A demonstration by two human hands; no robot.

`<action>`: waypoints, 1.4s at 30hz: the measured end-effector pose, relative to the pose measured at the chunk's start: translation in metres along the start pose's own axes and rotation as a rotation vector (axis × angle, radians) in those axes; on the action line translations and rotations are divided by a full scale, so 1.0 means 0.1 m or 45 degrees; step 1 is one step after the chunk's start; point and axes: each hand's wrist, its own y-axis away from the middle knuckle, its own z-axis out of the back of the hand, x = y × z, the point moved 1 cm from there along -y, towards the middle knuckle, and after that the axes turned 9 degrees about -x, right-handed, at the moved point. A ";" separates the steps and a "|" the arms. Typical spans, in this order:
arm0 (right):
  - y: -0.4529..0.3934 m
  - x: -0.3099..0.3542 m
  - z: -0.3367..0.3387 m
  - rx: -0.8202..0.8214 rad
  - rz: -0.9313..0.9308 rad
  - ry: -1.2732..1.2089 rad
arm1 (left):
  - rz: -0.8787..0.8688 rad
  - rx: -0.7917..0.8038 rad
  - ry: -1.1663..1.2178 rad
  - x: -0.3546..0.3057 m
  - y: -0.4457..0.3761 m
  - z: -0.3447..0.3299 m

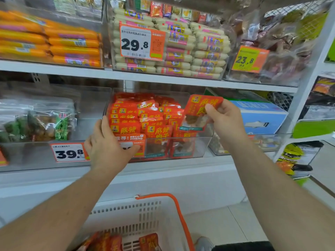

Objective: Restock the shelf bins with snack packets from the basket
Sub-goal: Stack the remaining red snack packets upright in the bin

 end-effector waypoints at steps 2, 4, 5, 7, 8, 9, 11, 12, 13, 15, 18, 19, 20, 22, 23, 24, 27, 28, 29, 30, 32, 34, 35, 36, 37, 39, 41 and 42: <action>-0.04 -0.09 -0.01 0.010 -0.036 0.053 | -0.005 -0.027 -0.003 0.02 0.01 -0.03; -0.07 -0.19 -0.04 0.024 -0.068 0.101 | -0.029 -0.046 -0.010 0.06 0.02 -0.05; -0.08 -0.24 -0.06 0.034 -0.086 0.140 | -0.043 -0.055 -0.008 0.07 0.01 -0.05; -0.09 -0.32 -0.08 0.045 -0.116 0.206 | -0.061 -0.071 0.010 0.10 0.01 -0.06; -0.10 -0.36 -0.10 0.051 -0.128 0.228 | -0.063 -0.079 0.015 0.10 0.01 -0.06; -0.11 -0.39 -0.11 0.064 -0.140 0.247 | -0.062 -0.086 0.015 0.09 0.01 -0.06; -0.11 -0.44 -0.15 0.092 -0.154 0.311 | -0.056 -0.099 0.014 0.09 0.01 -0.07; -0.11 -0.45 -0.16 0.103 -0.161 0.345 | -0.054 -0.103 0.013 0.09 0.01 -0.07; -0.11 -0.46 -0.17 0.111 -0.173 0.375 | -0.052 -0.104 0.012 0.08 0.01 -0.08; -0.10 -0.47 -0.18 0.123 -0.198 0.412 | -0.052 -0.107 0.008 0.09 0.02 -0.08; -0.07 -0.49 -0.22 0.159 -0.242 0.505 | -0.061 -0.112 -0.003 0.09 0.02 -0.08; -0.06 -0.49 -0.23 0.173 -0.246 0.542 | -0.064 -0.112 -0.007 0.09 0.02 -0.08; -0.05 -0.49 -0.25 0.180 -0.247 0.565 | -0.066 -0.112 -0.008 0.09 0.02 -0.09; -0.05 -0.49 -0.26 0.184 -0.243 0.592 | -0.068 -0.110 -0.006 0.10 0.02 -0.08; -0.05 -0.48 -0.27 0.183 -0.235 0.616 | -0.068 -0.110 -0.001 0.10 0.02 -0.09; -0.05 -0.49 -0.27 0.182 -0.232 0.647 | -0.069 -0.110 0.003 0.10 0.02 -0.08; -0.04 -0.48 -0.25 0.193 -0.241 0.731 | -0.075 -0.099 -0.009 0.10 0.02 -0.08; -0.04 -0.47 -0.24 0.209 -0.241 0.774 | -0.075 -0.096 -0.018 0.10 0.02 -0.08; -0.04 -0.46 -0.24 0.235 -0.235 0.821 | -0.072 -0.098 -0.024 0.10 0.02 -0.08; -0.04 -0.46 -0.23 0.265 -0.224 0.874 | -0.068 -0.101 -0.028 0.10 0.03 -0.08; -0.04 -0.45 -0.22 0.326 -0.210 0.960 | -0.064 -0.102 -0.035 0.09 0.03 -0.08; -0.05 -0.44 -0.23 0.355 -0.235 0.980 | -0.060 -0.093 -0.041 0.08 0.02 -0.08; -0.06 -0.44 -0.24 0.355 -0.249 0.973 | -0.057 -0.089 -0.042 0.08 0.02 -0.08; -0.06 -0.43 -0.24 0.354 -0.253 0.975 | -0.058 -0.089 -0.041 0.09 0.02 -0.08; -0.06 -0.43 -0.23 0.359 -0.255 0.985 | -0.061 -0.090 -0.040 0.09 0.02 -0.08; -0.04 -0.41 -0.23 0.366 -0.246 1.006 | -0.074 -0.097 -0.037 0.10 0.03 -0.08; -0.03 -0.41 -0.22 0.334 -0.214 0.991 | -0.073 -0.095 -0.039 0.11 0.01 -0.06; -0.01 -0.40 -0.22 0.290 -0.198 0.939 | -0.059 -0.083 -0.047 0.10 -0.01 -0.04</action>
